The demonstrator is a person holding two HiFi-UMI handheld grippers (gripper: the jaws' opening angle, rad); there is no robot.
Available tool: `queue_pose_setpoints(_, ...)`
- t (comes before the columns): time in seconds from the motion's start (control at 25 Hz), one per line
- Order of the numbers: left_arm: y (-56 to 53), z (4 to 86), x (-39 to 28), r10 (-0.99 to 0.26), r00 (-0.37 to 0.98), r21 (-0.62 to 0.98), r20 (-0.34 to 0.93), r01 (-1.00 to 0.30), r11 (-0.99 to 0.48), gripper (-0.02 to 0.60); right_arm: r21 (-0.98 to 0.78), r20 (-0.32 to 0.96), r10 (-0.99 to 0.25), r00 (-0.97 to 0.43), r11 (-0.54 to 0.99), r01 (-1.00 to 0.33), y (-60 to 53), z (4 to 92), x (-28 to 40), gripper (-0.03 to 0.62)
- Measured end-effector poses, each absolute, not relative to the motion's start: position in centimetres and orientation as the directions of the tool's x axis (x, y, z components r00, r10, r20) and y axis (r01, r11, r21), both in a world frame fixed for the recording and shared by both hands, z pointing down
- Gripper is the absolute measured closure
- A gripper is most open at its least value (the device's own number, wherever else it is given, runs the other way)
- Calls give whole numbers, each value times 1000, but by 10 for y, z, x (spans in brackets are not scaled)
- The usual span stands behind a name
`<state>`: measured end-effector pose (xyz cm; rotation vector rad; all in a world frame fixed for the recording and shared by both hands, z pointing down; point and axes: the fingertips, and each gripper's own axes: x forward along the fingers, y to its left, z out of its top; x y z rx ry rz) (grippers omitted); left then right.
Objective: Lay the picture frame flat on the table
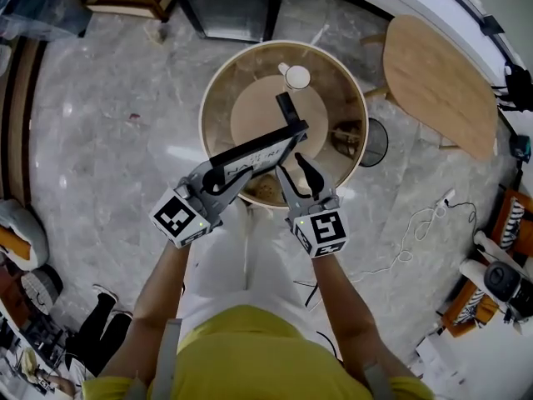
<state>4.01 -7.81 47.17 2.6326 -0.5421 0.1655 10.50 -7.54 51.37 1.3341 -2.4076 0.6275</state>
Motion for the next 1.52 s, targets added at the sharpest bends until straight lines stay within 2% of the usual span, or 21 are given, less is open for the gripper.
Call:
queue_pose_setpoints(0.44, -77, 529, 34, -205, 965, 489, 165, -260, -832, 574, -262, 491, -582, -648, 611, -747, -76, 565, 85, 433)
queue_pose_setpoints(0.56, -82, 539, 30, -164, 978, 533, 129, -207, -820, 574, -302, 453, -545, -705, 651, -697, -78, 571, 80, 433)
queue_pose_setpoints(0.8, -87, 543, 27, -119, 989, 553, 91, -149, -819, 574, -381, 362, -496, -789, 694, -611, -80, 571, 75, 472)
queue_pose_setpoints(1.08, -105, 568, 25, -167, 975, 550, 143, -219, -806, 553, -389, 384, -520, -763, 659, -644, -88, 588, 77, 505)
queue_pose_setpoints(1.28, -118, 582, 27, -231, 952, 542, 203, -306, -783, 467, -432, 371, -559, -741, 603, -671, -90, 596, 78, 511)
queue_pose_setpoints(1.52, -127, 597, 23, -278, 930, 552, 238, -366, -749, 407, -449, 356, -579, -733, 582, -678, -92, 601, 80, 517)
